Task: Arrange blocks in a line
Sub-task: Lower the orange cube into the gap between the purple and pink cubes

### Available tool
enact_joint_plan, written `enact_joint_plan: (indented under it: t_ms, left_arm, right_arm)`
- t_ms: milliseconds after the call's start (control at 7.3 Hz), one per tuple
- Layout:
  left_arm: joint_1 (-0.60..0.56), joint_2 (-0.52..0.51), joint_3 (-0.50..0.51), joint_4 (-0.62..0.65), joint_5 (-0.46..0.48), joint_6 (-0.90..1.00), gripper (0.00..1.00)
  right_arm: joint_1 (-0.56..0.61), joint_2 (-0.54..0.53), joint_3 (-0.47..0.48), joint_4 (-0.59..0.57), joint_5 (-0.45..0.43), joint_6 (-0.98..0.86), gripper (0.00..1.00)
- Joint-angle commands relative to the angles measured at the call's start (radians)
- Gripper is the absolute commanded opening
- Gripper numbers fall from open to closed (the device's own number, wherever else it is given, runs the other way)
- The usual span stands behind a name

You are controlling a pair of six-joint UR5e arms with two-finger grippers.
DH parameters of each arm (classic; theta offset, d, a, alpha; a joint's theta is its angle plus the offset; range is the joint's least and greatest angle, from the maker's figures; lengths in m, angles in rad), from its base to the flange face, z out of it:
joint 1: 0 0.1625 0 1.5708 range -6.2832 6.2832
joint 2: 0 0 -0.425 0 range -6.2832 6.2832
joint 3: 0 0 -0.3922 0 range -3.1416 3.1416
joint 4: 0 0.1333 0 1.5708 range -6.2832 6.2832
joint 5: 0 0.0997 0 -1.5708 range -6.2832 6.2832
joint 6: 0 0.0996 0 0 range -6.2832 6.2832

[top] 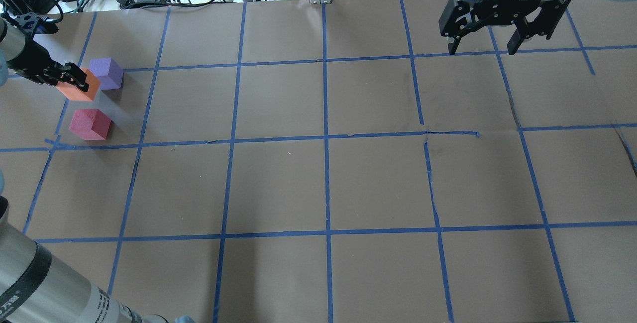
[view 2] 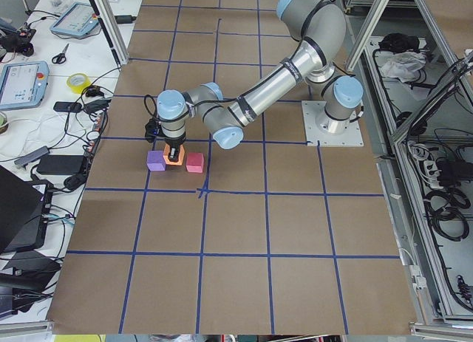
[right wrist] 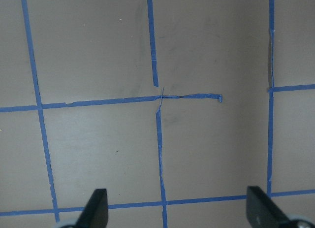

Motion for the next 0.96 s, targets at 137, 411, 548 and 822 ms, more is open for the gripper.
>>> enact_joint_plan:
  t_ms: [137, 411, 548, 822]
  left_arm:
    - [0.0, -0.02, 0.009, 0.002, -0.027, -0.075, 0.0]
    - [-0.001, -0.039, 0.002, 0.002, -0.068, -0.074, 0.0]
    - [0.0, -0.043, -0.005, 0.002, -0.081, -0.066, 0.0]
    - [0.0, -0.057, 0.005, 0.013, -0.079, -0.059, 0.0]
  right_arm:
    - [0.0, -0.005, -0.003, 0.001, 0.007, 0.0, 1.0]
    - [0.0, -0.013, -0.003, 0.001, 0.002, 0.014, 1.0]
    - [0.0, -0.017, -0.006, -0.003, 0.004, 0.014, 1.0]
    - [0.0, -0.031, -0.006, 0.01, -0.001, 0.012, 1.0]
